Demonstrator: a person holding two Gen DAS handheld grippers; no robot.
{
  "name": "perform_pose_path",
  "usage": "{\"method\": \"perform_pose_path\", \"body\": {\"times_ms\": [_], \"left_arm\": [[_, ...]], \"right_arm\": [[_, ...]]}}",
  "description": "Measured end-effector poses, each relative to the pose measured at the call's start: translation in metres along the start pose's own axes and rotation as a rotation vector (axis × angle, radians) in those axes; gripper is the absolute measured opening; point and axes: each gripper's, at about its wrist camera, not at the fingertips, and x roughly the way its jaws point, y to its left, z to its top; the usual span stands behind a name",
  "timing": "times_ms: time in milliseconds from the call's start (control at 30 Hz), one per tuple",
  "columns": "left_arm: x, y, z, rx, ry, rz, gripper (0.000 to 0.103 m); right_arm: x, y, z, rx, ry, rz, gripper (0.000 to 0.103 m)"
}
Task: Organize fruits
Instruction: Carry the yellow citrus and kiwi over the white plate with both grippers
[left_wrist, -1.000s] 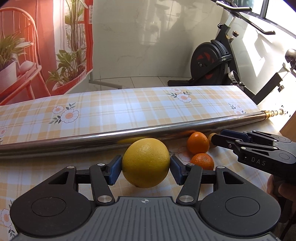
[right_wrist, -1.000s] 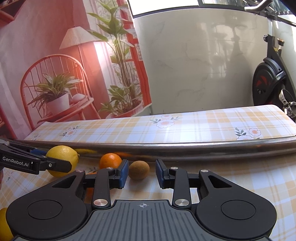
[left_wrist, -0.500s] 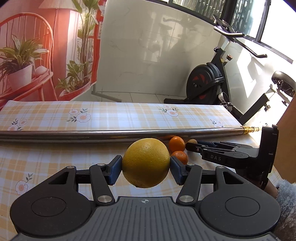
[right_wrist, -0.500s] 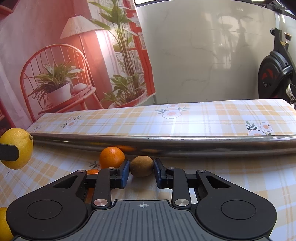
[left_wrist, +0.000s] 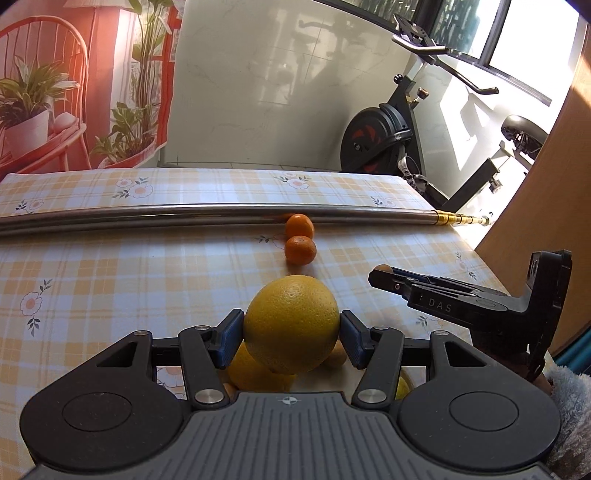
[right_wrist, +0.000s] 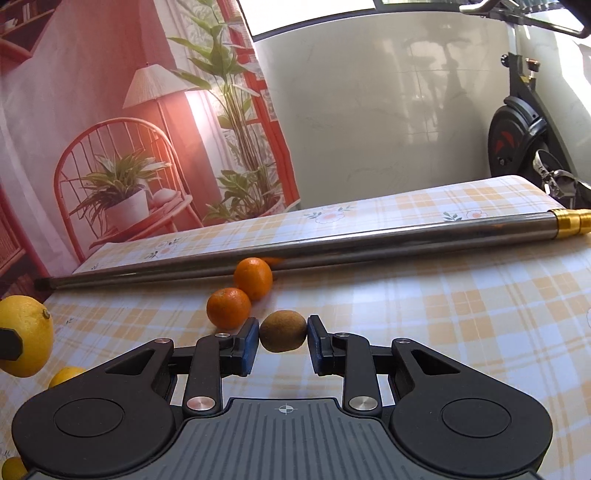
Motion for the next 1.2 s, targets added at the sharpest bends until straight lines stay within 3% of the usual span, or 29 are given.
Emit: {"method": "perform_pose_path", "body": {"times_ms": [300,567,867,1200], "left_arm": [[-0.005,-0.012,-0.028,-0.029,0.051,-0.045,0.059],[-0.005,-0.019,-0.047,-0.003,0.091,-0.048,0.059],[0.004,-0.022,-0.050,0.039,0.109,0.026,0.059],[0.018,-0.016,-0.057,0.031,0.129,0.047,0.059]], "right_arm": [[-0.045,0.001,-0.010,0.095,-0.013,0.056,0.026],[-0.066,0.026,-0.018,0.062,-0.015,0.115,0.026],[-0.079,0.044,-0.025,0.037,-0.005,0.138,0.026],[-0.080,0.042,-0.028,0.045,0.011,0.136,0.026]]}}
